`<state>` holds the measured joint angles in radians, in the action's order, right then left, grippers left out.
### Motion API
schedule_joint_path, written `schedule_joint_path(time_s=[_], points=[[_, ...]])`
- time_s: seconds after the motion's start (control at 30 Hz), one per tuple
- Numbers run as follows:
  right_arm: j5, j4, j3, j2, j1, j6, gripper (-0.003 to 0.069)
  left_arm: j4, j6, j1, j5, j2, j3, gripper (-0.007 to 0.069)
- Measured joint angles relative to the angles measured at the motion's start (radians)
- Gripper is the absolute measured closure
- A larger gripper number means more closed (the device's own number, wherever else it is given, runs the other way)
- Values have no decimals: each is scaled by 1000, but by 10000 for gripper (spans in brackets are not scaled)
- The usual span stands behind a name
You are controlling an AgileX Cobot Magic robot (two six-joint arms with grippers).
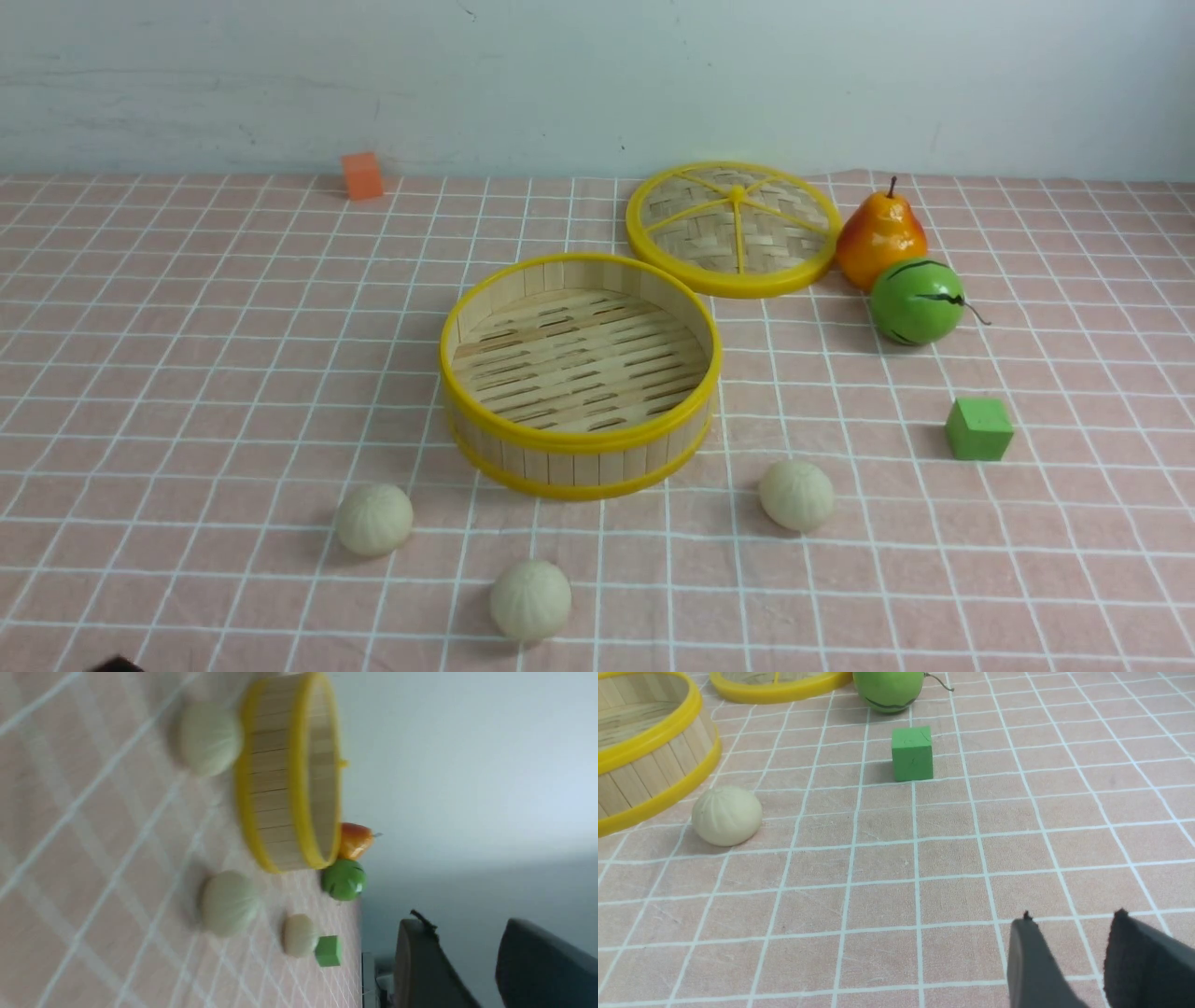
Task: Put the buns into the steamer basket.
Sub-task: Use the left arm to grab a steamed stuffed bun
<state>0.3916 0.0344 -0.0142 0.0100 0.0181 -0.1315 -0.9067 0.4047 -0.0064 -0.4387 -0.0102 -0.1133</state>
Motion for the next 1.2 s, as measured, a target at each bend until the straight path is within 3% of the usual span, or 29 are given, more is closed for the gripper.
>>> schedule_joint_path(time_s=[0.07,0.17,0.3,0.37,0.5,0.67,0.77,0.93,1.07,1.2], points=[[0,0,0,0,0,0,420,-15,-157,0,-1,0,-96,389],[0,0,0,0,0,0,420,13,-296,0,-29,57,-232,400],[0,0,0,0,0,0,420,153,-331,0,-144,212,-373,421],[0,0,0,0,0,0,420,327,-332,0,-321,394,-508,438],[0,0,0,0,0,0,420,506,-334,0,-532,610,-673,442],[0,0,0,0,0,0,420,669,-429,-4,-773,874,-872,452],[0,0,0,0,0,0,420,743,-466,-45,-796,983,-942,490],[0,0,0,0,0,0,420,881,-478,-243,-802,1180,-1044,638],[0,0,0,0,0,0,420,907,-439,-338,-800,1315,-1101,638],[0,0,0,0,0,0,420,907,-382,-370,-745,1444,-1146,638]])
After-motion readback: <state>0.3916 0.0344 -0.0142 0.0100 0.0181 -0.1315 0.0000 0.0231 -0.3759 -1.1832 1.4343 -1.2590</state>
